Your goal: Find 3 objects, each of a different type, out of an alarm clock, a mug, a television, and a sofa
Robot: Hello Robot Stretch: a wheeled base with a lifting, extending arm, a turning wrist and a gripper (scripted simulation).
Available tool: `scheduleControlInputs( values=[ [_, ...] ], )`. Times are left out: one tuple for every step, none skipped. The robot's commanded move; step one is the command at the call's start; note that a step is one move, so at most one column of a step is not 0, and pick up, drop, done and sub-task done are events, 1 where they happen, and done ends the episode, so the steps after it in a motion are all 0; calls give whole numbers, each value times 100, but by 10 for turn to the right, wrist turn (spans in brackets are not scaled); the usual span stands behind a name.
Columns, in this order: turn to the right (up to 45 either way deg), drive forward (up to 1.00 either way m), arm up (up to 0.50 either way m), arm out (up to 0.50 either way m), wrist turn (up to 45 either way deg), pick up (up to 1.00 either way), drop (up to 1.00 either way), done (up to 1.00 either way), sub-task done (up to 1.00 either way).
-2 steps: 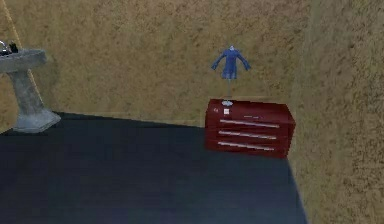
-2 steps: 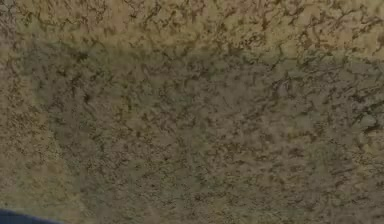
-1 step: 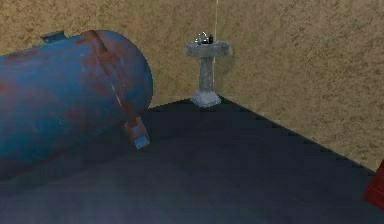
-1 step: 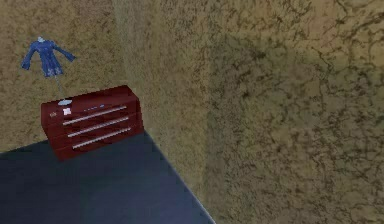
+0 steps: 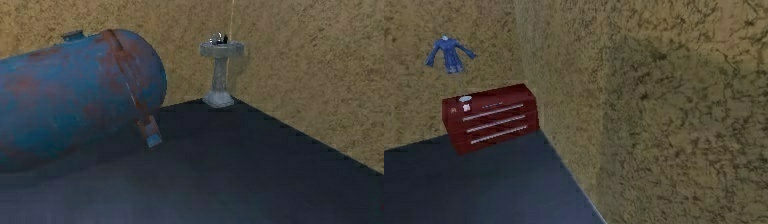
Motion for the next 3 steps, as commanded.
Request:
scheduleControlInputs(
  values=[
    [0, 30, 0, 0, 0, 0, 0, 0, 0],
    [120, 0, 0, 0, 0, 0, 0, 0, 0],
    [30, 0, 0, 0, 0, 0, 0, 0, 0]
  ],
)
